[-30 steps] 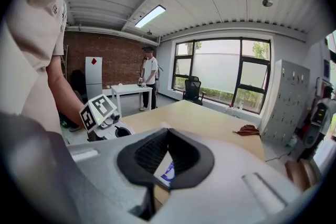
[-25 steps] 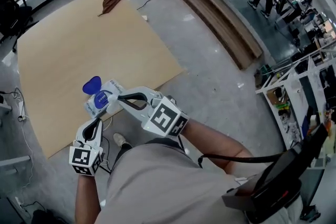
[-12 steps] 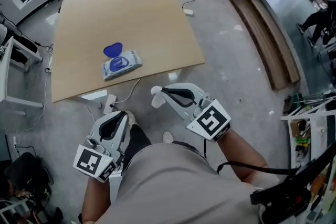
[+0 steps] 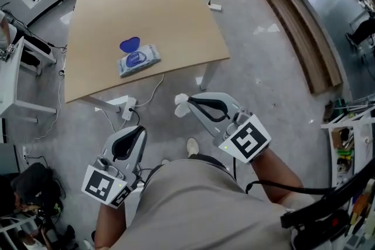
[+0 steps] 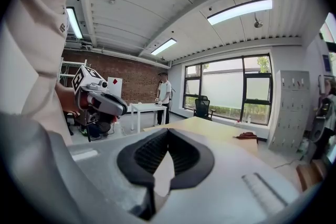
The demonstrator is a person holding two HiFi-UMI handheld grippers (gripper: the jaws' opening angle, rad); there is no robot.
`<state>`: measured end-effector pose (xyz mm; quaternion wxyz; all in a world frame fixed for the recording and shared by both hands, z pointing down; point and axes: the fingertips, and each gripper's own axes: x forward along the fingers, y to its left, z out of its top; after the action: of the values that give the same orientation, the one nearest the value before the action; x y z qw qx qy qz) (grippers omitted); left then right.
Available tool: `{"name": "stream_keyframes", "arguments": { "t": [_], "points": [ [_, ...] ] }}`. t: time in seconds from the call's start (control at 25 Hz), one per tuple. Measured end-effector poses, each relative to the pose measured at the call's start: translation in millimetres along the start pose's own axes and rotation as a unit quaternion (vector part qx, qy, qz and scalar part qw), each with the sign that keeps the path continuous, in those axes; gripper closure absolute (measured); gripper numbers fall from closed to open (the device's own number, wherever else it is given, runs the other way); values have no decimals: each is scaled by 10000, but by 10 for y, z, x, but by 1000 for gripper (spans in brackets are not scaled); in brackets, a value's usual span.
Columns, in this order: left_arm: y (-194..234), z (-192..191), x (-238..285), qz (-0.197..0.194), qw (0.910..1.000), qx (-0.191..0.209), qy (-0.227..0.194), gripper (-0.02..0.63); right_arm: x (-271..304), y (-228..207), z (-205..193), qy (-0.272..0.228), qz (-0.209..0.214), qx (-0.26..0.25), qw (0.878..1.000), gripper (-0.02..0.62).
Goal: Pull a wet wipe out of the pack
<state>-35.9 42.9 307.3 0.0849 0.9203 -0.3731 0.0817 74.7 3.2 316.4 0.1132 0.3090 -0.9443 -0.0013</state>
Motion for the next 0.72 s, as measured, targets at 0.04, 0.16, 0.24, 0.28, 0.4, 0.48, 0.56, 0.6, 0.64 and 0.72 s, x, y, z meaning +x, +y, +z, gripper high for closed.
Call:
{"name": "stream_keyframes", "arguments": {
  "t": [0.04, 0.16, 0.24, 0.28, 0.4, 0.48, 0.56, 0.6, 0.64, 0.72],
  "points": [
    [-31, -1, -81, -18, 10000, -9, -55, 594, -6, 83, 1, -8, -19, -21, 10000, 591],
    [-142, 84, -268, -161, 9998, -15, -117, 597, -42, 241, 126, -36, -97, -77, 9999, 591],
    [-190, 203, -394, -229, 9996, 13, -176, 597, -68, 341, 260, -70, -144, -67, 9998, 591],
    [-209, 237, -490, -257, 9995, 14, -198, 597, -74, 420, 319, -95, -163, -61, 9998, 591],
    [-267, 178, -910, -344, 9991, 11, -254, 597, -56, 798, 402, -92, -223, -18, 9997, 591],
    [-296, 76, -1185, -418, 9988, 61, -257, 597, -29, 1058, 410, -82, -239, 63, 9997, 591],
    [-322, -30, -1384, -486, 9985, 86, -218, 597, -29, 1276, 405, -78, -238, 94, 9996, 591],
    [-344, -82, -1462, -526, 9984, 70, -207, 597, -52, 1377, 392, -60, -245, 91, 9996, 592],
    [-368, -137, -1526, -571, 9982, 38, -199, 597, -85, 1471, 367, -22, -267, 99, 9996, 591],
    [-412, -257, -1627, -653, 9978, -58, -138, 597, -151, 1631, 295, 81, -325, 157, 9993, 592]
  ]
}}
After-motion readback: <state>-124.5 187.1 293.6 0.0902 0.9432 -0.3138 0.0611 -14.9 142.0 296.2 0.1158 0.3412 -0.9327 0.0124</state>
